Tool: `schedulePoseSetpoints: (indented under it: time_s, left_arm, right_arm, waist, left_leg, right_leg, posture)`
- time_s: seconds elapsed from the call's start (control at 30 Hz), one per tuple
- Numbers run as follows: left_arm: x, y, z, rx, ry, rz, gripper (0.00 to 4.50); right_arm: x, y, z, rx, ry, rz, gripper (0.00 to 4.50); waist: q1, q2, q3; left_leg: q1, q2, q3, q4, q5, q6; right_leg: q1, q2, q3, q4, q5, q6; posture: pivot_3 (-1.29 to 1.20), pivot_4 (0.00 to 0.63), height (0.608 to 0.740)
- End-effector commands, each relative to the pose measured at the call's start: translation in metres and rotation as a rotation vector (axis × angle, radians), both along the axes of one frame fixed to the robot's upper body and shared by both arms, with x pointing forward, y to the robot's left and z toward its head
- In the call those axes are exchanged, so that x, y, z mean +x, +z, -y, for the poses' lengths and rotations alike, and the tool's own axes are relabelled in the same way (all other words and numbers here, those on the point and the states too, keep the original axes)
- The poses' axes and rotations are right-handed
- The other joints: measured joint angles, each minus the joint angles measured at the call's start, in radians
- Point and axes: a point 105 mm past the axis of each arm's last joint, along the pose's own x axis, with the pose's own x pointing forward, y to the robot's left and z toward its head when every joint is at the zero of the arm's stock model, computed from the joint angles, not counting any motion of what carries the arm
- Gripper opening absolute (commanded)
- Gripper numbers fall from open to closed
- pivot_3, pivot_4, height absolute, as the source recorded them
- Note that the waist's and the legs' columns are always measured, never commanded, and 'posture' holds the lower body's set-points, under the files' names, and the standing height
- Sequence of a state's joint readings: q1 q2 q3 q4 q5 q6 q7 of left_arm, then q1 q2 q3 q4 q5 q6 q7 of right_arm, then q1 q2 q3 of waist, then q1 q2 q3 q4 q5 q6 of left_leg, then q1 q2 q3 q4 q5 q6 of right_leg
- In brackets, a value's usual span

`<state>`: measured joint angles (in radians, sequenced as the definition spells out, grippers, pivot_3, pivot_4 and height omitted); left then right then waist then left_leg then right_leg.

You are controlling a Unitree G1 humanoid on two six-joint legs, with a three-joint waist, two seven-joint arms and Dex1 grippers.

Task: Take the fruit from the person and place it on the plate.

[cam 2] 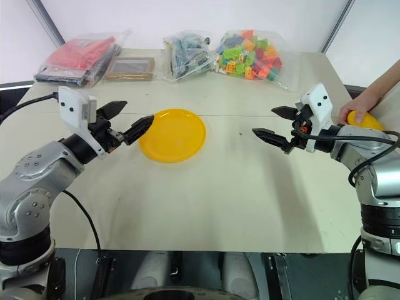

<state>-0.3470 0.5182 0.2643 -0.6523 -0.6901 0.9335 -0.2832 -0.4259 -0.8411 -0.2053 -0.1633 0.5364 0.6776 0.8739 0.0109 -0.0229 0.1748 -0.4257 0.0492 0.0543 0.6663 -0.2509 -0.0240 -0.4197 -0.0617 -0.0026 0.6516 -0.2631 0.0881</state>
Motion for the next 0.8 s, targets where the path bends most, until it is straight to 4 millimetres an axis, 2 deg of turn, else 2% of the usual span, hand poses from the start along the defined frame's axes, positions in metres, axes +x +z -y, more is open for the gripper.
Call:
schedulePoseSetpoints:
  time_s: [0.03, 0.8]
  left_arm:
    - [-0.0060, 0.0116, -0.0028, 0.008, 0.008, 0.049, 4.47]
    - [-0.0044, 0.0090, 0.0028, 0.001, -0.026, 0.042, 4.47]
  right_arm:
    - [-0.0026, 0.0124, -0.0018, 0.010, 0.011, 0.054, 4.50]
    - [-0.0065, 0.0145, -0.0023, -0.015, 0.005, 0.047, 4.50]
  waist:
    - [0.000, 0.000, 0.000]
    - [0.000, 0.000, 0.000]
  left_leg:
    - [0.000, 0.000, 0.000, 0.000, 0.000, 0.000]
    - [0.000, 0.000, 0.000, 0.000, 0.000, 0.000]
  right_leg:
    - [0.000, 0.000, 0.000, 0.000, 0.000, 0.000]
    - [0.000, 0.000, 0.000, 0.000, 0.000, 0.000]
  posture:
    - [0.00, 0.150, 0.731]
    - [0.00, 0.150, 0.731]
